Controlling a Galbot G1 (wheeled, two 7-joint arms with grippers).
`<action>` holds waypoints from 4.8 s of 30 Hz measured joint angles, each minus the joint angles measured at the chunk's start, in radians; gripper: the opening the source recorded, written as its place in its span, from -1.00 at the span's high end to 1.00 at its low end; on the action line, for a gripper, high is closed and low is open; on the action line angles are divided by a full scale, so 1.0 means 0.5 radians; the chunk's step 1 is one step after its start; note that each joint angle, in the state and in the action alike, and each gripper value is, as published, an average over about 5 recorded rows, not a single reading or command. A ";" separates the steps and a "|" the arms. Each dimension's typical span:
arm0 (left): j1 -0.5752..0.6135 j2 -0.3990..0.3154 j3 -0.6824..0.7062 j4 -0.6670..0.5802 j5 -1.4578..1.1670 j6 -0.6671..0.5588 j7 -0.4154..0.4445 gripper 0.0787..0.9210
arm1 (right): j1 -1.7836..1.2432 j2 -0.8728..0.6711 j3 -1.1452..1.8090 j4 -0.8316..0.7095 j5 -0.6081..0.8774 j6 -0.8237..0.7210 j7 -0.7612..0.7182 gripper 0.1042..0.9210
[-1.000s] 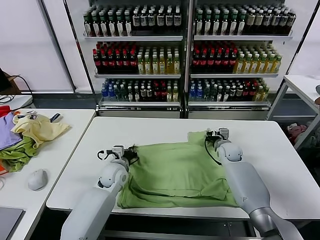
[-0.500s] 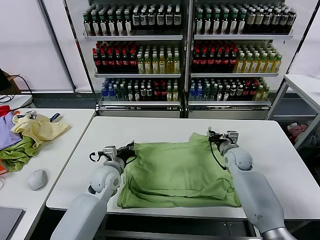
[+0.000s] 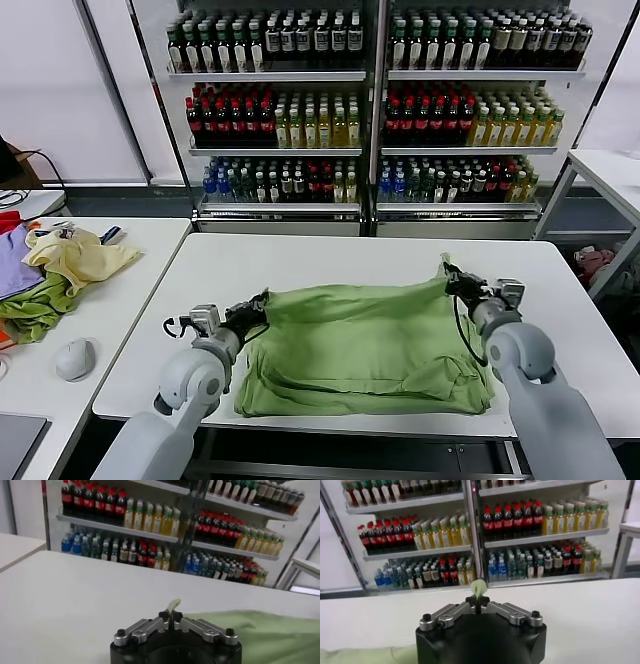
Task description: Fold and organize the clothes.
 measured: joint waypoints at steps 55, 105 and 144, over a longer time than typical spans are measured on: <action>0.613 -0.343 -0.012 -0.210 1.059 0.037 -0.176 -0.71 | -0.767 0.113 0.160 0.491 -0.643 0.102 0.021 -0.76; 0.510 -0.105 -0.699 -0.631 -0.323 0.045 -0.167 0.91 | -0.669 0.134 0.145 0.496 -0.641 0.148 0.044 -0.76; -0.026 -0.686 0.308 -0.070 -0.327 0.059 -0.360 0.48 | -0.591 0.123 0.122 0.417 -0.641 0.181 0.030 -0.76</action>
